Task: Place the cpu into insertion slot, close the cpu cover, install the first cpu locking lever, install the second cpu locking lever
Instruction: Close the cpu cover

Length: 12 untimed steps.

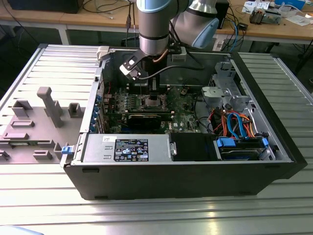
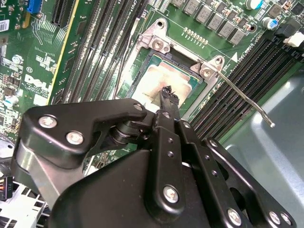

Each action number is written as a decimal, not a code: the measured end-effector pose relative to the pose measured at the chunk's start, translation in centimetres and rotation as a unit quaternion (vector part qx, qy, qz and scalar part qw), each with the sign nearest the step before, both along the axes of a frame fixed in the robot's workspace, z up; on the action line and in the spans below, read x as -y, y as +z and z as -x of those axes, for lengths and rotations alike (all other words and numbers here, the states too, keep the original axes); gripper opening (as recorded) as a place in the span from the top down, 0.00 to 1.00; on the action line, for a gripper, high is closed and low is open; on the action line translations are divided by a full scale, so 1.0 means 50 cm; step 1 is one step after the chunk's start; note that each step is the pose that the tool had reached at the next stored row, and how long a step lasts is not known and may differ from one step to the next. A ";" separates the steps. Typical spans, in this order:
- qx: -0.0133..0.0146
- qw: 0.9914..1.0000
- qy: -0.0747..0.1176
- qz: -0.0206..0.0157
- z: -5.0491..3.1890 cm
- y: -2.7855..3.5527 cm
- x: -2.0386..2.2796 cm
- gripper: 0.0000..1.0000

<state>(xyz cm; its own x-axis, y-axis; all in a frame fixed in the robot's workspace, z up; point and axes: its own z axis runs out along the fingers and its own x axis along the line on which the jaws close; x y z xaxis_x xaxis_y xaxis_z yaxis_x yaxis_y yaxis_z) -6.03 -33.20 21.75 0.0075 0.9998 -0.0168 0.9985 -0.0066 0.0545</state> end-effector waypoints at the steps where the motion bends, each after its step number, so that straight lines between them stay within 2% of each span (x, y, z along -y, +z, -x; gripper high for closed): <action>1: -0.001 1.000 0.000 0.000 0.000 0.001 0.0001 0.89; 5: -0.001 1.000 0.000 0.000 0.000 0.010 0.0000 0.89; 6: -0.001 1.000 0.001 0.000 0.000 0.017 -0.0001 0.89; 9: -0.001 1.000 0.010 0.000 0.000 0.021 -0.0002 0.89; 12: -0.001 1.000 0.010 0.000 0.000 0.037 -0.0003 0.89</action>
